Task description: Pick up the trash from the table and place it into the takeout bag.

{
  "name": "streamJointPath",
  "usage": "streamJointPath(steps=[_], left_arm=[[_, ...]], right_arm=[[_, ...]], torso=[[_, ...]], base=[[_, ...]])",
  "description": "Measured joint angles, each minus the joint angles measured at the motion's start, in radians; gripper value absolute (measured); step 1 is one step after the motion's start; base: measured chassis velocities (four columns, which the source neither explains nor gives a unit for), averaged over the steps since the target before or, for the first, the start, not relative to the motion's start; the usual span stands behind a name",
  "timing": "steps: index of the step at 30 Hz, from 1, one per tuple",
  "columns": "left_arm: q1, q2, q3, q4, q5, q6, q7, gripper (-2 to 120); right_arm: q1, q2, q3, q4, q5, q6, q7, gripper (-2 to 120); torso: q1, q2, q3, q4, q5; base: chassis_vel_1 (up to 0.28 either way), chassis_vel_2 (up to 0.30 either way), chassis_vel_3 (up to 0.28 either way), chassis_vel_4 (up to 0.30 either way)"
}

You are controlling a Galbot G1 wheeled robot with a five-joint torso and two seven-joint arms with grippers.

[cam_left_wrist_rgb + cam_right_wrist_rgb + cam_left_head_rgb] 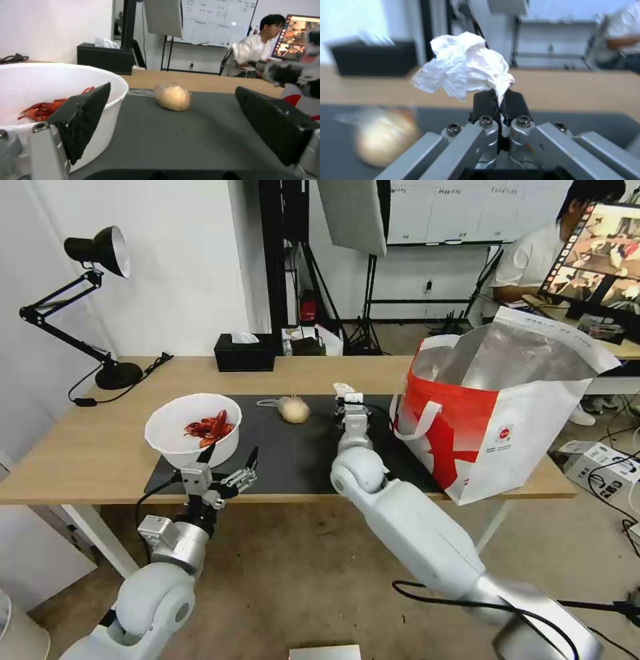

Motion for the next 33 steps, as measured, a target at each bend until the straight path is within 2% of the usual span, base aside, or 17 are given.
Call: streamJointPath(steps=[2,7,10,18,20,22,24,25,28,33], left_arm=[[0.001,-0.001,-0.005,0.0,0.0,0.0,0.0,100],[0.002,0.001,-0.01,-0.001,0.0,0.0,0.0,100],[0.002,0.006,-0.014,-0.002,-0.001,-0.001,-0.001,100],[0.003,0.014,-0.016,-0.009,-0.001,-0.001,-0.001,100],[0.003,0.014,-0.015,-0.009,-0.001,-0.001,-0.002,100],[0.003,0.013,-0.015,-0.009,-0.001,-0.001,-0.002,100],[0.005,0.006,-0.01,-0.014,0.003,-0.001,-0.003,100],[0.005,0.006,-0.01,-0.014,0.003,-0.001,-0.003,100],[0.015,0.001,-0.008,-0.031,0.011,-0.001,-0.003,100],[0.019,-0.001,-0.003,-0.035,0.017,0.0,-0.003,100]], right_arm=[[-0.024,-0.01,0.012,0.04,-0.043,0.067,-0.062,0],[-0.049,-0.017,0.036,0.076,-0.103,0.147,-0.111,0],[-0.085,-0.034,0.086,0.137,-0.164,0.239,-0.143,0],[-0.136,-0.097,0.183,0.27,-0.212,0.261,-0.146,0],[-0.165,-0.145,0.258,0.347,-0.246,0.229,-0.118,0],[-0.166,-0.147,0.26,0.349,-0.247,0.226,-0.116,0],[-0.201,-0.203,0.321,0.421,-0.234,0.126,-0.059,0],[-0.201,-0.203,0.321,0.421,-0.234,0.126,-0.059,0],[-0.232,-0.277,0.382,0.492,-0.183,0.028,-0.01,0],[-0.249,-0.343,0.426,0.529,-0.083,-0.053,0.053,0]], torso=[[0.0,0.0,0.0,0.0001,-0.0001],[0.0,0.0,0.0,0.0002,-0.0001],[0.0,0.0,0.0,0.0002,-0.0001],[0.0,0.0,0.0,0.0001,0.0001],[0.0,0.0,0.0,0.0,-0.0001],[0.0,0.0,0.0,0.0,0.0],[0.0,0.0,0.0,0.0,0.0001],[0.0,0.0,0.0,0.0,0.0001],[0.0,0.0,0.0,0.0,0.0002],[0.0,0.0,0.0,0.0,0.0]], base=[[0.0,0.0,0.0,0.0],[0.0,0.0,0.0,0.0],[0.0,0.0,0.0,0.0],[0.0,0.0,0.0,0.0],[0.0,0.0,0.0,0.0],[0.0,0.0,0.0,0.0],[0.0,0.0,0.0,0.0],[0.0,0.0,0.0,0.0],[0.0,0.0,0.0,0.0],[0.0,0.0,0.0,0.0]])
